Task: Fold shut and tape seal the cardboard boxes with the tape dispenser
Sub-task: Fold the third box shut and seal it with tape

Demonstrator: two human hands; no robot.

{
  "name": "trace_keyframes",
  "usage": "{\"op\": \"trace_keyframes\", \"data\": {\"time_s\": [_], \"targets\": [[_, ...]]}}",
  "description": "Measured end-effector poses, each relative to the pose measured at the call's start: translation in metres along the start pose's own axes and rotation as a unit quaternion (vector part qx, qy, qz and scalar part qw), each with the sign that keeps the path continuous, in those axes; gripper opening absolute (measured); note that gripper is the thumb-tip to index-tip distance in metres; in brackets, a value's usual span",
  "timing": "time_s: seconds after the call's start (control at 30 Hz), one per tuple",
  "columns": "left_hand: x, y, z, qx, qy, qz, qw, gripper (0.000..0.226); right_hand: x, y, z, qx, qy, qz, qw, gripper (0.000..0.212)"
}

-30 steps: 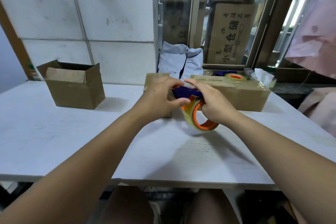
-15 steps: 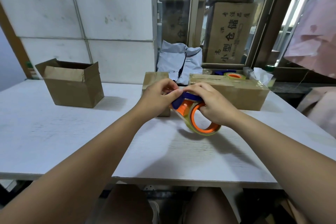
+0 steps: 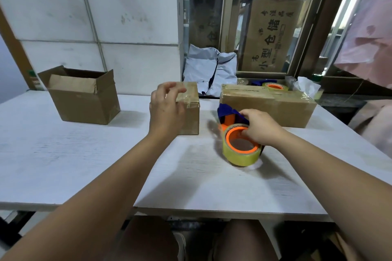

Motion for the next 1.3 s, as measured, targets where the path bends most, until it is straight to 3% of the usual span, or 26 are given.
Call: {"op": "trace_keyframes", "data": {"time_s": [0.13, 0.37, 0.67, 0.87, 1.0, 1.03, 1.1, 1.17, 1.3], "targets": [[0.005, -0.012, 0.005, 0.011, 0.017, 0.013, 1.0, 0.035, 0.009, 0.01, -0.005, 0.063, -0.013, 0.006, 0.998, 0.024], [0.003, -0.046, 0.022, -0.074, 0.084, 0.048, 0.993, 0.032, 0.026, 0.02, -0.008, 0.141, -0.077, -0.03, 0.987, 0.021], [0.003, -0.067, 0.031, -0.141, 0.099, 0.073, 0.982, 0.027, 0.012, 0.01, -0.009, 0.045, -0.187, 0.143, 0.971, 0.029], [0.005, -0.07, 0.033, -0.163, 0.093, 0.078, 0.979, 0.026, 0.012, 0.015, -0.008, 0.048, -0.205, 0.151, 0.966, 0.031], [0.005, -0.069, 0.034, -0.17, 0.085, 0.107, 0.976, 0.027, -0.001, 0.012, -0.004, 0.094, -0.242, 0.124, 0.958, 0.062], [0.005, -0.068, 0.035, -0.178, 0.081, 0.126, 0.973, 0.028, -0.007, 0.006, -0.008, 0.092, -0.215, 0.082, 0.969, 0.068], [0.006, -0.065, 0.035, -0.198, 0.067, 0.16, 0.965, 0.034, -0.02, -0.014, -0.018, 0.071, -0.086, -0.035, 0.993, 0.069], [0.007, -0.062, 0.036, -0.206, 0.049, 0.174, 0.962, 0.04, -0.027, -0.04, -0.023, 0.046, 0.054, -0.152, 0.986, 0.059], [0.008, -0.062, 0.035, -0.224, 0.043, 0.193, 0.954, 0.041, 0.007, -0.081, -0.028, 0.035, 0.099, -0.287, 0.952, 0.047]]}}
Point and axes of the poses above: each hand's wrist, its own z-axis away from the middle knuckle, its own x-axis out of the palm, y = z × x, the point moved 6 cm from there along -z, towards the middle knuckle, and after that the axes turned 11 degrees about y, right-handed, at the moved point
